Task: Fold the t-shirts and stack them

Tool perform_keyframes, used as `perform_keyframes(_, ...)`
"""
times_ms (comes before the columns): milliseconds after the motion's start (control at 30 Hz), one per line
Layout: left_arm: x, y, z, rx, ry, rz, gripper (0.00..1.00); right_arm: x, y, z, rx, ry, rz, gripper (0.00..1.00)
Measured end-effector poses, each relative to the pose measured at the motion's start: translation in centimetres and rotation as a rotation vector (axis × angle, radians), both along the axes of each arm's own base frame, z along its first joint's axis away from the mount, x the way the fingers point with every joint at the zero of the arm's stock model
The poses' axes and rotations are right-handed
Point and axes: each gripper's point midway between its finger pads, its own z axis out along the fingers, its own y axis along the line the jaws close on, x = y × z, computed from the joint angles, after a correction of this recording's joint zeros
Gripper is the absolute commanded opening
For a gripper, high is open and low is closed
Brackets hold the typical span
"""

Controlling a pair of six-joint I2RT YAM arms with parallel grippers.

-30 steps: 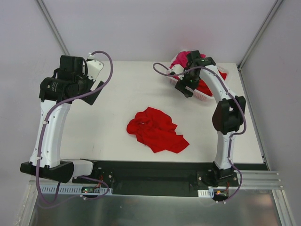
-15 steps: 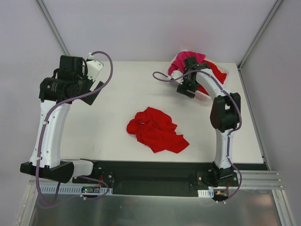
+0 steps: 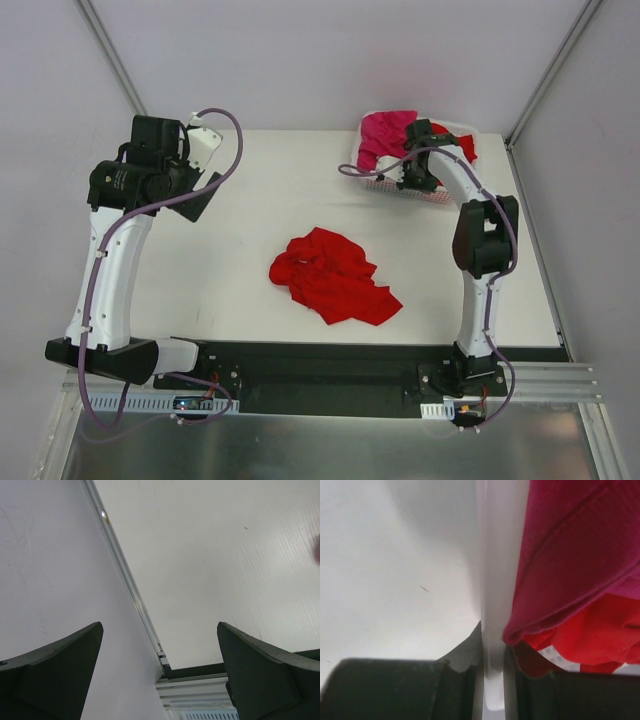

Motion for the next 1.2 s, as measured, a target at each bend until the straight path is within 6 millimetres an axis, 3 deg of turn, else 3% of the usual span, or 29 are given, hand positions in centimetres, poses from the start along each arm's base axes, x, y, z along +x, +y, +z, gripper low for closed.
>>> perform_keyframes(433, 0.0, 0.0, 0.0, -0.001, 0.000, -0.001, 0.99, 0.7, -10.6, 2.0, -0.181, 0.017, 0.036, 0.04)
perform_keyframes(567, 0.0, 0.0, 0.0, -0.001, 0.000, -0.001, 0.99, 1.2, -13.5, 2.7, -0.239, -0.003, 0.010, 0.56)
perform_keyframes(733, -0.2, 0.0, 0.2, -0.002, -0.007, -0.001, 0.99, 2.3, -15.7, 4.2, -0.319, -0.071, -0.044, 0.80)
perform_keyframes(767, -0.2, 0.0, 0.3, -0.002, -0.011, -0.001, 0.99, 2.4, -15.7, 4.5, -0.322, -0.088, -0.056, 0.99)
perform_keyframes(867, -0.5, 0.1, 0.6, -0.004, -0.024, 0.000, 0.99, 2.9, -15.0, 6.4, -0.313, -0.172, -0.121, 0.96)
perform_keyframes(967, -0.8, 0.3, 0.9, -0.007, -0.035, 0.007, 1.00, 2.1, -12.9, 9.1, -0.235, -0.256, -0.214, 0.96)
perform_keyframes(1100, -1.0, 0.5, 0.9, -0.007, -0.036, 0.012, 0.99, -0.6, -9.4, 13.1, -0.055, -0.304, -0.343, 0.96)
perform_keyframes(1200, -1.0, 0.5, 0.8, -0.006, -0.031, 0.012, 0.99, -3.5, -7.6, 14.1, 0.085, -0.268, -0.464, 0.96)
